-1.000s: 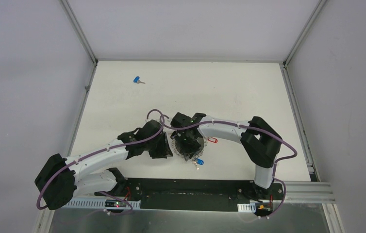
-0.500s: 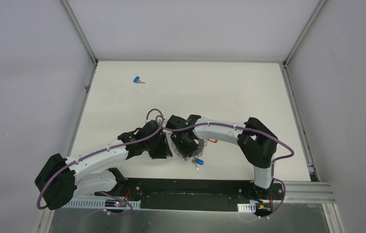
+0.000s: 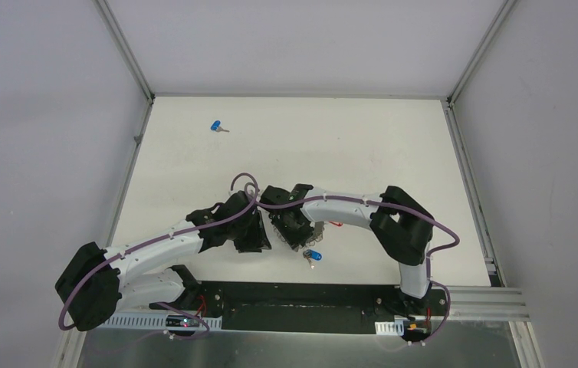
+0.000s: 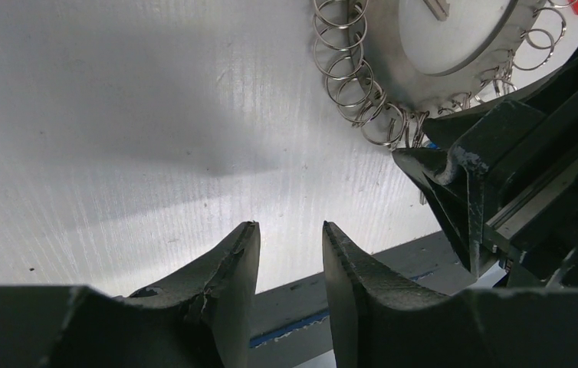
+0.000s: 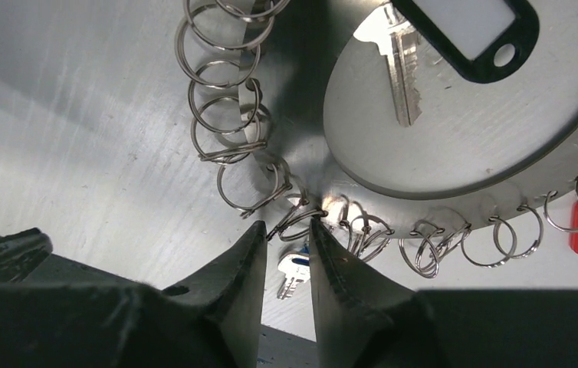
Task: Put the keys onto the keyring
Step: Adjust the keyring at the center of the board.
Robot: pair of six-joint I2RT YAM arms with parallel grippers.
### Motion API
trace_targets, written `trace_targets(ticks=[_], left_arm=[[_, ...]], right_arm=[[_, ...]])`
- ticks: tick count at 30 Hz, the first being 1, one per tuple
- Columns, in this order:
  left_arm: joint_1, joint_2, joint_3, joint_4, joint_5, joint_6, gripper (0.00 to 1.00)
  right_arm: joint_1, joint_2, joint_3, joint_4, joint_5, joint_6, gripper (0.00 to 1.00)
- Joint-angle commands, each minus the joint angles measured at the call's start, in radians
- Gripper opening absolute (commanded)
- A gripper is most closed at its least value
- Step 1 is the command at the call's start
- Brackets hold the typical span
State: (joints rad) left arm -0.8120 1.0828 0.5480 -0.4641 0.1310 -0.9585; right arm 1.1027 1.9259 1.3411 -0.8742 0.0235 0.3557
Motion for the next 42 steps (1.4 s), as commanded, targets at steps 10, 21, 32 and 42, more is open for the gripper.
trace_targets(ticks=[10, 21, 32, 42], left_arm=[[-0.006, -0.004, 0.001, 0.02, -0.025, -0.009, 0.37], [-0.006, -0.001, 0.001, 0.019, -0.021, -0.004, 0.37], [-0.007, -0.034, -0.003, 0.019, -0.033, 0.001, 0.37], [-0.007, -0.146, 0.023, 0.019, -0.07, 0.063, 0.38]], right_arm=[[0.045, -0.024, 0.052, -0.026, 0.171, -0.05, 0.1], [0.041, -0.089, 0.042, -0.031, 0.172, -0.052, 0.0], [-0.07, -0.221, -0.027, 0.051, -0.058, -0.05, 0.0], [-0.112, -0.393, -0.082, 0.111, -0.18, -0.206, 0.0]])
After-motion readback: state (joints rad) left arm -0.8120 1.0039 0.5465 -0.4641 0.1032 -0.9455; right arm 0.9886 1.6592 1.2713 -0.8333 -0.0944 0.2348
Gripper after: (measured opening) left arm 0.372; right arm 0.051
